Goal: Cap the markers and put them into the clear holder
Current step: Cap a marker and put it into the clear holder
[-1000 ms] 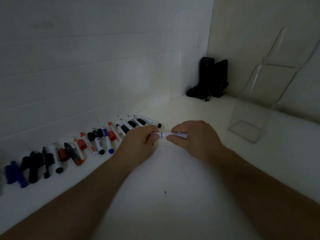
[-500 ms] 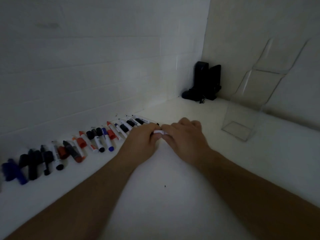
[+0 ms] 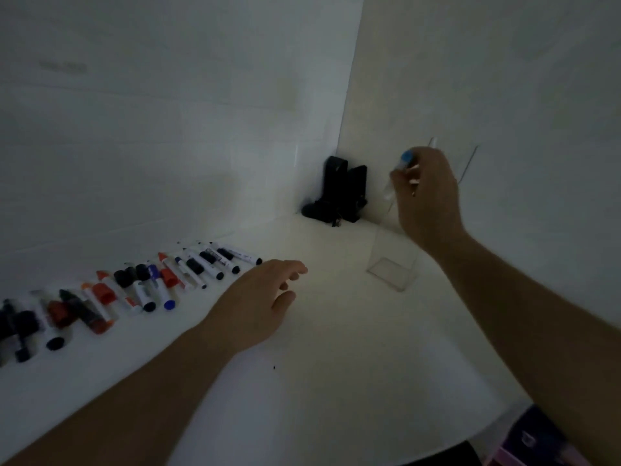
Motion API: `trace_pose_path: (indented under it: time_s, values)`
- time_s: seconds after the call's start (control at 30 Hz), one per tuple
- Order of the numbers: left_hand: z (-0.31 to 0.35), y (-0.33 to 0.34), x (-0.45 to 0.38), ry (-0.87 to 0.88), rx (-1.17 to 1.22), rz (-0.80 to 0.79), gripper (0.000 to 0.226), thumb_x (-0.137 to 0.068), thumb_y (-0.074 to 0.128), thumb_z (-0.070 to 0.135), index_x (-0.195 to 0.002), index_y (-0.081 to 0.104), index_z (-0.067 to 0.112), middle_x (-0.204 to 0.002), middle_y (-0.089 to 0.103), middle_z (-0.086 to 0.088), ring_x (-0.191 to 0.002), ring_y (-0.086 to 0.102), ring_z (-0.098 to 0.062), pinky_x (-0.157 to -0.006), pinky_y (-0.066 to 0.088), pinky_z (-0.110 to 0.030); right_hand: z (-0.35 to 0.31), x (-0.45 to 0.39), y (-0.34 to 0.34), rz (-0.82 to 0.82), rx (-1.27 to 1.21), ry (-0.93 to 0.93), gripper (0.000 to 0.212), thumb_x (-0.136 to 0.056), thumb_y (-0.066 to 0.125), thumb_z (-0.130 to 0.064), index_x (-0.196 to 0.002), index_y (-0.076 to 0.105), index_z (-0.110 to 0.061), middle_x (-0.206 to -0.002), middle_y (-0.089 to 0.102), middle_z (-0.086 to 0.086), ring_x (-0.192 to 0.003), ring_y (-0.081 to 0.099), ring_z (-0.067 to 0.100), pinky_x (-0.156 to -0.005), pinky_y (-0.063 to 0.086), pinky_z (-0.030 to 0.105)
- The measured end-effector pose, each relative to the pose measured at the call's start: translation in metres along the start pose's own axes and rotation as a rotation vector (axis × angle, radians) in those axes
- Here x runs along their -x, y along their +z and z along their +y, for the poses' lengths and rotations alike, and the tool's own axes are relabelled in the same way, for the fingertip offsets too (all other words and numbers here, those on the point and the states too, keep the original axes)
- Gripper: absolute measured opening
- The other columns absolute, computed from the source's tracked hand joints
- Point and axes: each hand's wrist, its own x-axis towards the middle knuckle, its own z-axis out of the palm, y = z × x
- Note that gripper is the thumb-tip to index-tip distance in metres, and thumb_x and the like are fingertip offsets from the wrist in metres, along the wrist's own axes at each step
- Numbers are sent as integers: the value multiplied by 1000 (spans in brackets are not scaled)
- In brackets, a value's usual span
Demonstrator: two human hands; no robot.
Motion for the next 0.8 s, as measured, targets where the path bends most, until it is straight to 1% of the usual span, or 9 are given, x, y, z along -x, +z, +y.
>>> trace_pose_path:
  time_s: [0.07,0.13,0.23,0.3,0.37,0.43,0.57,0.63,0.8]
  values:
    - [-3,0,0,-11,-8,-9,39,-98,56,24,-131,48,43,-117,54,25,-101,53,5,-88,46,-20,25,-5,-3,-31,117,65,14,-98,57,-23,-108,56,-14,-99,59,1,-84,62,22,-76,54,36]
    - [-8,-1,2,-23,2,-7,37,-98,57,25,-128,51,44,-117,55,25,-102,54,5,-89,47,-21,41,1,3,-142,230,101,13,-98,55,-25,-108,53,-17,-90,65,6,-81,64,29,-70,52,37]
    - [-13,0,4,-38,2,-14,33,-97,57,25,-124,55,45,-117,55,27,-101,54,7,-87,46,-18,50,14,18,-300,262,144,29,-100,49,-22,-127,39,-25,-82,65,8,-71,62,30,-64,50,37]
    - [-14,1,4,-34,4,-16,32,-97,58,25,-123,56,44,-117,56,27,-101,55,8,-86,45,-15,49,18,27,-379,350,195,28,-101,42,-26,-128,36,-28,-85,67,9,-71,60,31,-68,49,38]
    - [-16,1,4,-38,12,-17,32,-97,59,23,-122,57,43,-117,57,26,-100,56,7,-86,47,-16,49,20,33,-486,499,211,24,-102,38,-38,-123,41,-27,-94,69,8,-76,59,30,-78,45,41]
    - [-19,1,4,-51,21,-13,33,-96,61,21,-121,59,42,-115,59,25,-99,57,6,-85,47,-16,49,22,35,-564,566,179,37,-98,45,-51,-126,42,-27,-99,69,1,-85,63,28,-86,44,42]
    - [-20,3,4,-73,25,-15,33,-95,61,20,-122,60,39,-113,60,25,-100,55,7,-81,41,-6,45,21,36,-621,348,76,42,-93,63,-43,-126,42,-27,-94,70,-2,-75,63,23,-77,46,33]
    - [-20,2,4,-84,26,-18,33,-95,61,19,-122,61,38,-111,61,24,-100,55,7,-80,40,-3,39,23,41,-644,308,18,43,-93,64,-44,-123,38,-28,-90,68,-3,-71,62,22,-76,48,34]
    - [-20,-1,4,-93,35,-31,30,-96,59,18,-120,63,35,-111,62,23,-99,56,7,-82,42,-7,38,29,53,-557,396,-112,42,-93,56,-50,-123,34,-29,-89,70,-2,-72,65,21,-79,53,41]
